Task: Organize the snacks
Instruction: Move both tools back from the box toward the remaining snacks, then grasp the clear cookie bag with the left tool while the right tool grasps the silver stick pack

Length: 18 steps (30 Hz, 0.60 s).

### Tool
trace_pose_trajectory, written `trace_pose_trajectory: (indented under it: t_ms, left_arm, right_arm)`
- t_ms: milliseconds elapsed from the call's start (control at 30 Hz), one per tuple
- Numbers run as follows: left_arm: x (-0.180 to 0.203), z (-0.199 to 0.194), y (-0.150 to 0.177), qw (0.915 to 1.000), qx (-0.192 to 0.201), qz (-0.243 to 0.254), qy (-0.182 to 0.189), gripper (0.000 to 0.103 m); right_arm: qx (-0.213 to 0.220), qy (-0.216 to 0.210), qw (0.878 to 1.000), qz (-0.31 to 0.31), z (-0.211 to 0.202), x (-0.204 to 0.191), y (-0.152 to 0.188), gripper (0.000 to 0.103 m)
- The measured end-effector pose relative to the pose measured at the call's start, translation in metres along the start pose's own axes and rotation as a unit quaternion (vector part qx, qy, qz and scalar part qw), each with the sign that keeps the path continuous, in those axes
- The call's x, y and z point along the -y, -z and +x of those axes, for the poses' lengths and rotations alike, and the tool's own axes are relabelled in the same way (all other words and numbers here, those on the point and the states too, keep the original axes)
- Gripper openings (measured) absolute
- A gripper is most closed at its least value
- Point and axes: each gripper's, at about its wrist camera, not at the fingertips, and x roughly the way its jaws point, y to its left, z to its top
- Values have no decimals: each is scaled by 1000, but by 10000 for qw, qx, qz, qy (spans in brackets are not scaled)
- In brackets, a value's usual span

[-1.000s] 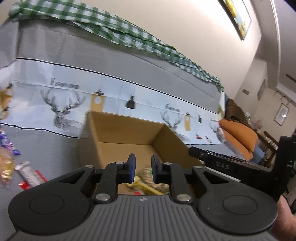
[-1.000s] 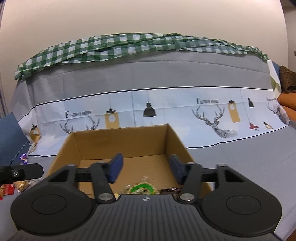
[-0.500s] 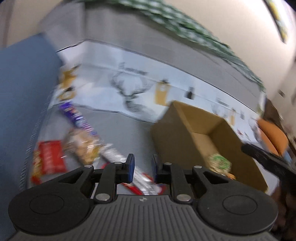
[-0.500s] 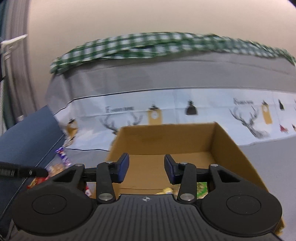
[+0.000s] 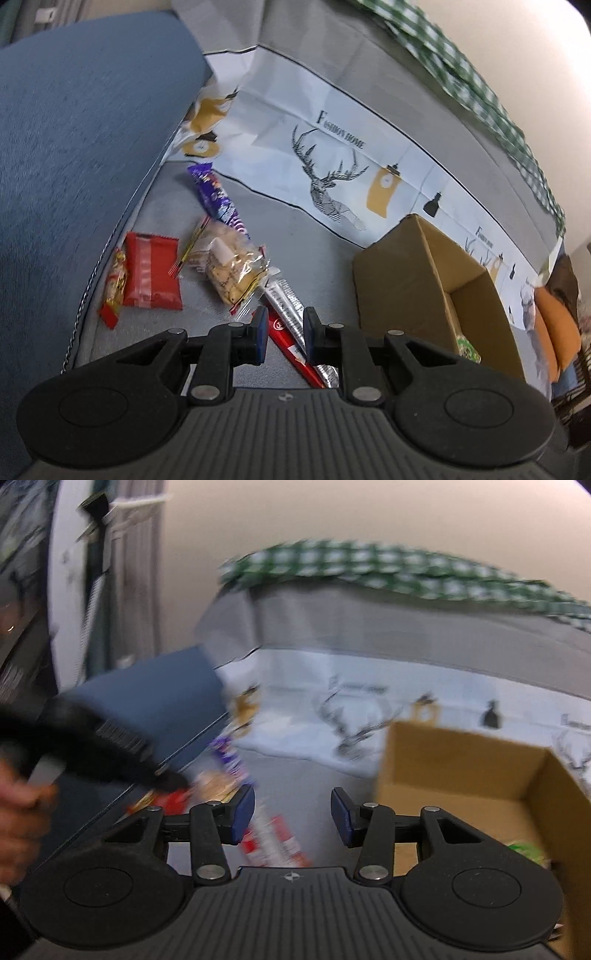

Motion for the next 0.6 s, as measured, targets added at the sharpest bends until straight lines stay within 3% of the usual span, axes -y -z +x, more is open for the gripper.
trace_pose_trajectory:
  t_ms: [100,200,400,467,600]
  left_arm:
    - [-6,6,-2,9996,-78,-260,21,21]
    - [-13,12,-4,9985,-140,-536,21,24]
    - [-23,29,-9,9956,-266,-899,-16,40]
    - [-27,35,-10,9940,-285,-1053,-30,47]
    - [-32,53,-15,9903,-354,-1321,-225,59]
  right_arm:
    - [176,-178,9996,-89,6,-22,-1,50]
    - [-122,-150,9997,-171,27,-30,10,53]
    - [-584,61,9982,126,64,-19,20,56]
    - [-734,137,9969,239,77,-15,22,63]
    - [-1024,120,9939,396,100,-15,24,64]
